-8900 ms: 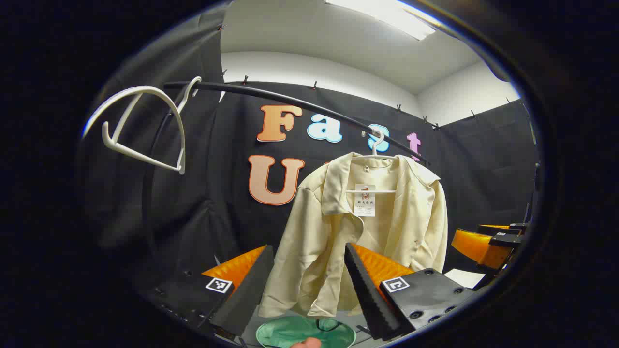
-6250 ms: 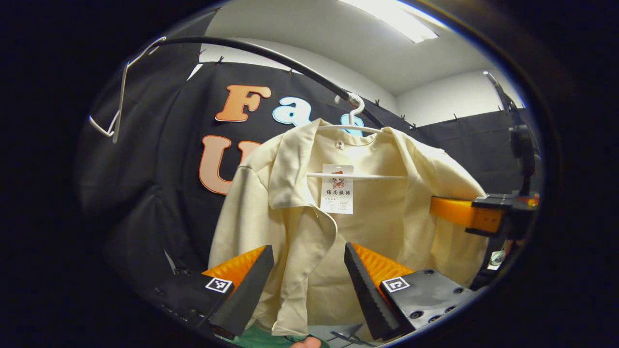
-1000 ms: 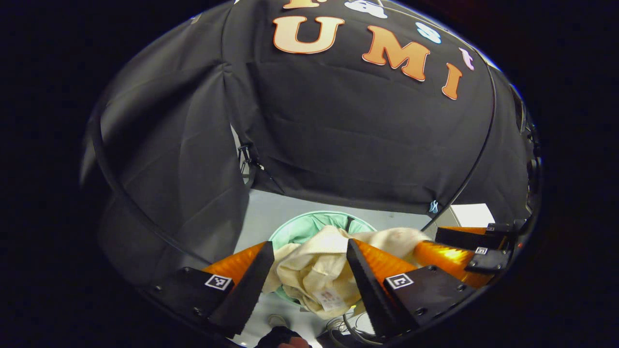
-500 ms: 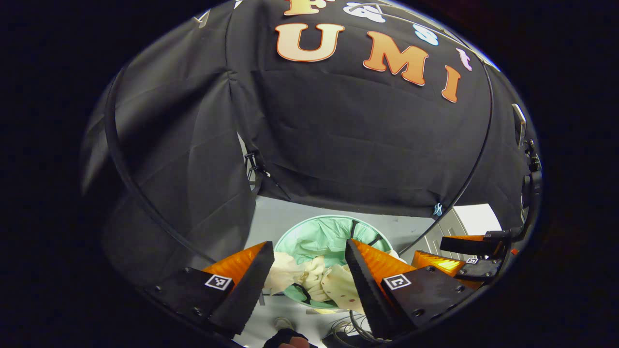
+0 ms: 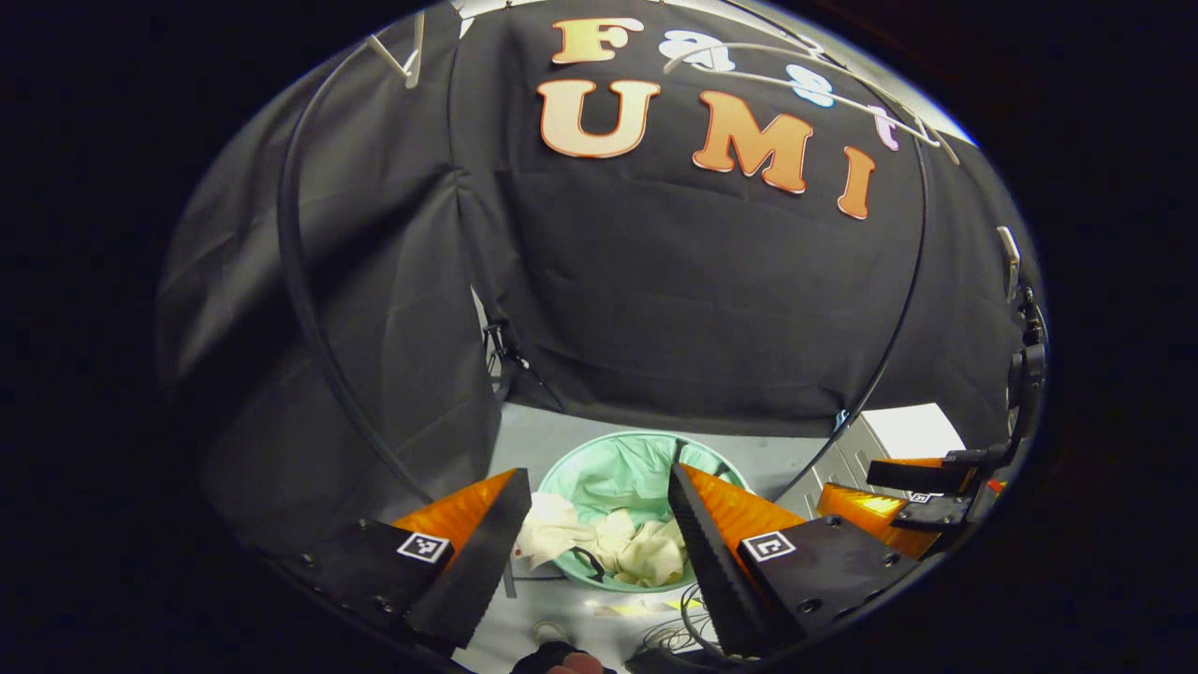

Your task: Grasp the clothes on the hanger with both hands and then place them into the laundry hamper below.

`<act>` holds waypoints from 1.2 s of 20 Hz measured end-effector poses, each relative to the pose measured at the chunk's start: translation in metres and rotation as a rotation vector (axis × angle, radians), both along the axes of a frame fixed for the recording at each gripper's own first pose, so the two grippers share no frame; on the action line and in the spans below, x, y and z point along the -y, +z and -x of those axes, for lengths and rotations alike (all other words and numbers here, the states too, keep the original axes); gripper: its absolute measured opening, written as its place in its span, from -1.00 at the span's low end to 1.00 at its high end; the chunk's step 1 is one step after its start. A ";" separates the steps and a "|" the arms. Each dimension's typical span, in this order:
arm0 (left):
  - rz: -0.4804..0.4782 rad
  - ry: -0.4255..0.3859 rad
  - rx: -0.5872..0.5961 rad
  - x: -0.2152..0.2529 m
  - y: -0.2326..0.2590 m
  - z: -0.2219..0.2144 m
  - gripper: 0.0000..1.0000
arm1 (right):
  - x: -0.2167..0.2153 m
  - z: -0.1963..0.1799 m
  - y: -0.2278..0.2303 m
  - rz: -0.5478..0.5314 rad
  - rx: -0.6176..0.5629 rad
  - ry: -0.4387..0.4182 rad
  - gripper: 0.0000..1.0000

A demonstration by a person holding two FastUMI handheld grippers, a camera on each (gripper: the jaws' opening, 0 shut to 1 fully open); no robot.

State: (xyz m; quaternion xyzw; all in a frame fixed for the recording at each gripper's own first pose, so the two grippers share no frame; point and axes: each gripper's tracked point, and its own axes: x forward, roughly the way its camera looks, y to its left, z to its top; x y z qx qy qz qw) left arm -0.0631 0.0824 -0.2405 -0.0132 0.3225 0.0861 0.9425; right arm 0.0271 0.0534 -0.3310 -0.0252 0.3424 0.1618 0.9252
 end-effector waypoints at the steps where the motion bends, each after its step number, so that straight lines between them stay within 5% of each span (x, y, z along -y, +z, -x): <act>1: -0.002 0.000 0.024 0.001 0.013 0.003 0.95 | 0.004 0.004 0.012 0.001 0.024 0.000 0.89; 14: -0.036 -0.017 0.455 0.037 0.201 -0.006 0.94 | 0.065 0.028 0.256 -0.074 0.496 -0.107 0.89; 24: -0.086 -0.037 0.642 0.043 0.287 -0.030 0.87 | 0.100 0.039 0.350 -0.119 0.661 -0.170 0.89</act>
